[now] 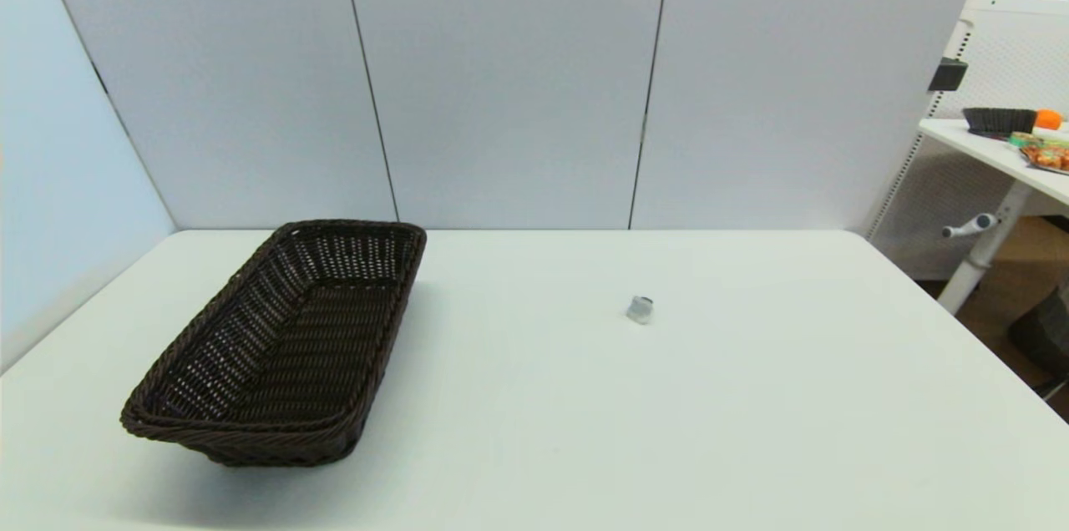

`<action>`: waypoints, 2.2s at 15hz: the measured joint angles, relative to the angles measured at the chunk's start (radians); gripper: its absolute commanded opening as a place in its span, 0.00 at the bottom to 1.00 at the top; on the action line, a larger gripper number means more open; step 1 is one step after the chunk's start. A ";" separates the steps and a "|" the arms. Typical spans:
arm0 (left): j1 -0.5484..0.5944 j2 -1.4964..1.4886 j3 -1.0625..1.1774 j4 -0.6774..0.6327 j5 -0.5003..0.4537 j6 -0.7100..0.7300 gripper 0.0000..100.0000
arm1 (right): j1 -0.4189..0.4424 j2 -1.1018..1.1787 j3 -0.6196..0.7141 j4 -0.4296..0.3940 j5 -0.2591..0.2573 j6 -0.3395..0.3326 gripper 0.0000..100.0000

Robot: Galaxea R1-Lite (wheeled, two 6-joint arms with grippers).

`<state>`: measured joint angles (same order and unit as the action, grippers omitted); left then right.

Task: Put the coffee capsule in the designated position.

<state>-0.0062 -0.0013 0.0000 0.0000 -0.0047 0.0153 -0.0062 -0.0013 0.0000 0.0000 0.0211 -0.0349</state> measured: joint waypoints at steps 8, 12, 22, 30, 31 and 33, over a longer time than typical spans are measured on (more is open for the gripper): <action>0.000 0.000 0.000 0.000 0.000 0.000 1.00 | 0.000 0.000 0.000 0.000 0.000 0.000 1.00; 0.000 0.000 0.000 -0.001 0.001 0.000 1.00 | 0.000 0.000 0.000 0.000 0.000 0.000 1.00; -0.001 0.096 -0.024 -0.059 0.000 0.033 1.00 | 0.000 0.000 0.000 0.000 0.000 0.000 1.00; -0.141 0.557 -0.527 -0.094 0.000 0.050 1.00 | 0.000 0.000 0.000 0.000 0.000 0.000 1.00; -0.166 0.628 -0.611 -0.094 0.000 0.060 1.00 | 0.000 0.000 0.000 0.000 0.000 0.000 1.00; -0.215 0.773 -0.787 -0.088 0.000 0.090 1.00 | 0.000 0.000 0.000 0.000 0.000 0.000 1.00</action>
<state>-0.2211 0.7715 -0.7870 -0.0879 -0.0051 0.1049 -0.0062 -0.0013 0.0000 0.0000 0.0206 -0.0349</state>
